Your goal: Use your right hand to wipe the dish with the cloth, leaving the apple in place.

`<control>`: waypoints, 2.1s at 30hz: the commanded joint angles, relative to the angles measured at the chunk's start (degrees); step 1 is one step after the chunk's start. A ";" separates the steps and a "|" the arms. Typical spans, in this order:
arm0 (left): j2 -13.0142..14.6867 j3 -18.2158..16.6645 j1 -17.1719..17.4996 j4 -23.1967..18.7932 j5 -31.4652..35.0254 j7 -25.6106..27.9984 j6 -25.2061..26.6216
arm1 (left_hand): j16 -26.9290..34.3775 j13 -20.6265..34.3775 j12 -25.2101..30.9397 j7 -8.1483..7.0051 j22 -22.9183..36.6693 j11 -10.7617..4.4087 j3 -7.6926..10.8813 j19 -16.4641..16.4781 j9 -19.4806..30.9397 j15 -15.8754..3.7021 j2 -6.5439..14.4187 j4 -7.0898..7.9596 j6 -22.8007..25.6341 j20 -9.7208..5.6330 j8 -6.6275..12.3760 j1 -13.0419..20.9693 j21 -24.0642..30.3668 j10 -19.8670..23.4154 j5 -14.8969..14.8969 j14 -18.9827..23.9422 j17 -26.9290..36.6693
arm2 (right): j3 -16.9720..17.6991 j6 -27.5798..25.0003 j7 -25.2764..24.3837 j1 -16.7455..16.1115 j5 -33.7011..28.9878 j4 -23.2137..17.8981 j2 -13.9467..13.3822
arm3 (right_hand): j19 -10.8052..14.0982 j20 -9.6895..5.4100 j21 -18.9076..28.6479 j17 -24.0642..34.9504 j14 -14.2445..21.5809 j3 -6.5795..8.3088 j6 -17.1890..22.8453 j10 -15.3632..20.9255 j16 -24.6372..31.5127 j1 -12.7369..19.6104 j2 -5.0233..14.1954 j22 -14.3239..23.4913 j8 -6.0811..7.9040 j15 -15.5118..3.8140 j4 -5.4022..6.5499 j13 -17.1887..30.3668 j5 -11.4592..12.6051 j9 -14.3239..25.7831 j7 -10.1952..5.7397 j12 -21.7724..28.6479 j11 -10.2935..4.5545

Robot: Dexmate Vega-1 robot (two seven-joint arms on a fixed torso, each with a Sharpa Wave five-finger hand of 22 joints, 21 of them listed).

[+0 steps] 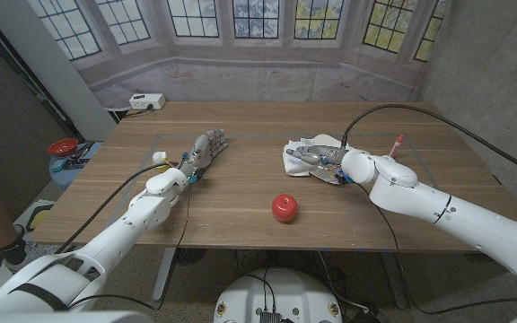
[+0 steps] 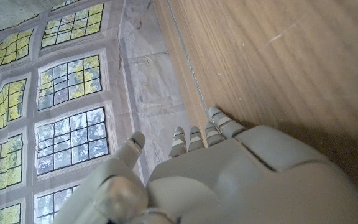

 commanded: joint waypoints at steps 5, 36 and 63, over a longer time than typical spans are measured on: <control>0.42 -0.24 0.46 -0.69 0.03 0.15 -0.36 | 0.10 0.31 0.09 0.14 0.15 0.07 0.30 0.00 0.28 0.22 -0.13 0.31 0.52 0.36 0.32 0.55 0.02 0.09 -0.19 0.17 0.19 | -0.08 0.86 -0.56 -0.72 0.24 -1.78 -0.55 | 0.47 -0.11 0.44 0.14 0.44 -0.42 0.69 0.65 0.38 0.15 5.38 0.06 0.33 -0.28 0.09 0.06 0.44 0.10 -0.35 0.42 -0.15; 3.28 -1.44 2.99 -5.07 -0.45 0.07 -0.68 | 0.09 0.31 0.09 0.14 0.16 0.20 0.27 -0.04 0.28 0.11 -0.20 0.28 0.49 0.35 0.30 0.56 0.01 0.12 -0.19 0.18 0.18 | 2.67 1.42 -5.66 -3.17 -1.11 -5.54 -0.56 | 2.30 -0.17 0.73 0.03 1.98 -0.17 2.33 2.47 0.69 0.62 5.33 -0.02 0.66 -0.51 -0.18 0.10 0.73 0.11 -0.29 0.82 -0.29; 5.74 -2.41 2.36 -6.10 -0.67 0.19 1.64 | 0.08 0.31 0.08 0.15 0.16 0.20 0.29 -0.06 0.28 0.11 -0.17 0.24 0.47 0.35 0.28 0.61 0.00 0.11 -0.18 0.17 0.18 | 0.40 0.63 -5.51 2.84 -3.97 0.51 5.37 | 2.86 -0.17 0.53 -0.11 2.76 0.25 3.21 2.81 0.64 1.41 5.07 -0.08 0.70 -0.25 -0.68 0.19 0.85 0.13 -0.04 0.68 0.90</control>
